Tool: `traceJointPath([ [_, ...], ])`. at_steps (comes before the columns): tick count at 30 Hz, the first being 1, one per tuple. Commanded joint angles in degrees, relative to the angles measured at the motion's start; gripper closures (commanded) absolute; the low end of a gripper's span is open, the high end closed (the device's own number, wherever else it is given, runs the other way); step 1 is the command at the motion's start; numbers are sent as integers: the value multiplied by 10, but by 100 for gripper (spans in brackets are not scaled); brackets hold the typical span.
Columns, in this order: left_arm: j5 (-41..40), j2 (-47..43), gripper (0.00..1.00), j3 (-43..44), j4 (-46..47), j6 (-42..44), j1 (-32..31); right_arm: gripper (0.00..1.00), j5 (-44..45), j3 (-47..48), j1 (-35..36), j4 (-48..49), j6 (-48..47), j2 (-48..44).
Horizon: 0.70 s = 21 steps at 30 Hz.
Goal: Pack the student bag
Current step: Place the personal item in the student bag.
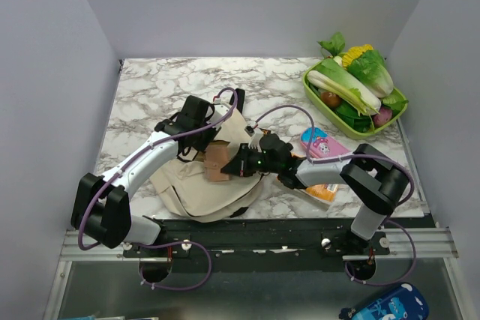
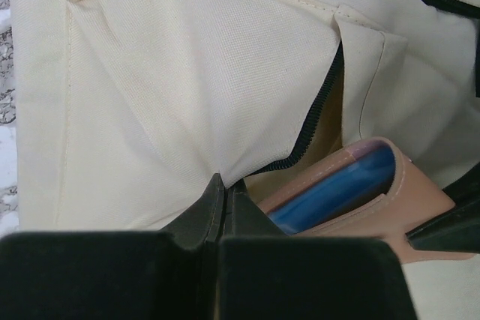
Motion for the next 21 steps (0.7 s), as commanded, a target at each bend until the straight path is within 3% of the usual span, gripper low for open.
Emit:
traceJointPath([
  [1, 26, -16, 100, 19, 2, -8, -1, 99, 26, 5, 3, -82, 13, -28],
  [4, 33, -18, 100, 20, 2, -10, -1, 99, 17, 29, 4, -128, 40, -10],
  [8, 37, -23, 100, 24, -3, -9, -2, 99, -31, 109, 3, -262, 57, 40],
  [21, 91, -59, 100, 15, -22, 6, -4, 99, -28, 228, 0, -420, 55, 57],
])
